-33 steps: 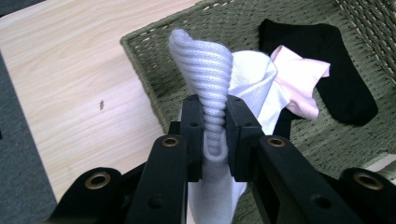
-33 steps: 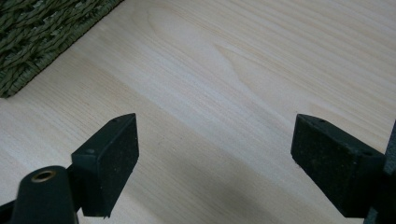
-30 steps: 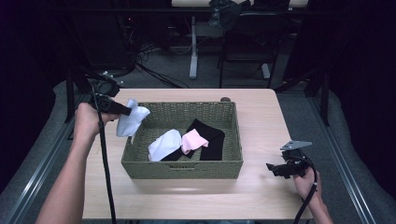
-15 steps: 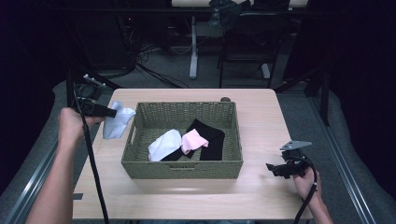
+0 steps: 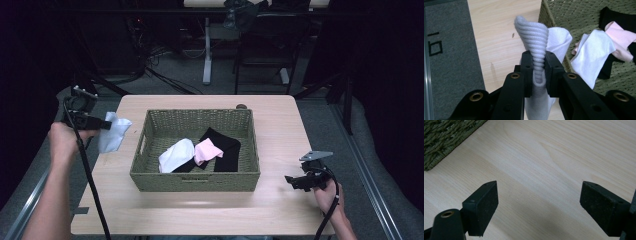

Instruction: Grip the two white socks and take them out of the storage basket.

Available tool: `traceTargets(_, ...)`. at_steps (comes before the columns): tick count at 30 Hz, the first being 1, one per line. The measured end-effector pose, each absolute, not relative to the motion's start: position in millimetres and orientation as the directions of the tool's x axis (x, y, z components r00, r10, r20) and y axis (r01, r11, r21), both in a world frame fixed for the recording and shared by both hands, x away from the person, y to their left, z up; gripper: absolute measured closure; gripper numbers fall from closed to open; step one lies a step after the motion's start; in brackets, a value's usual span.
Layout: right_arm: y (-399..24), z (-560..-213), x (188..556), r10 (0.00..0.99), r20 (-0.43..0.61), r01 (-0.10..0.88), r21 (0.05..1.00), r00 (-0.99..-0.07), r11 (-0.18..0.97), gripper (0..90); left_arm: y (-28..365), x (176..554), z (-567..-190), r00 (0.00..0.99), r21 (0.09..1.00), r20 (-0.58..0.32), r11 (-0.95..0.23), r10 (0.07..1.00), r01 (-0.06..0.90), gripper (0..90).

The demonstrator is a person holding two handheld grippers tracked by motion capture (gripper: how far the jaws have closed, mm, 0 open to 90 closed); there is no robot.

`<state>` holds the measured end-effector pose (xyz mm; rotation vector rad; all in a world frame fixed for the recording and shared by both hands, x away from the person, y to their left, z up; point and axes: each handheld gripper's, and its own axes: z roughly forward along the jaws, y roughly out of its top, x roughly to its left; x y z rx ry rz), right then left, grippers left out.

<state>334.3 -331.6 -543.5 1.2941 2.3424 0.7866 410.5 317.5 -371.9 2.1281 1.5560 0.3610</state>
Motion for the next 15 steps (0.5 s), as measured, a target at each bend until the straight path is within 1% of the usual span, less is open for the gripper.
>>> traceTargets(11,-331.7,-544.6,334.9,0.852,-0.038,0.664,0.608,-0.522,0.434,14.7,330.9,410.0,-397.9,0.291,0.488,-0.055,-0.228,0.955,0.843,79.4)
traceTargets(15,-331.8,-544.5,334.9,0.851,-0.035,0.665,0.608,-0.524,0.434,14.7,334.1,409.7,-409.7,0.286,0.479,-0.067,-0.221,0.956,0.850,79.4)
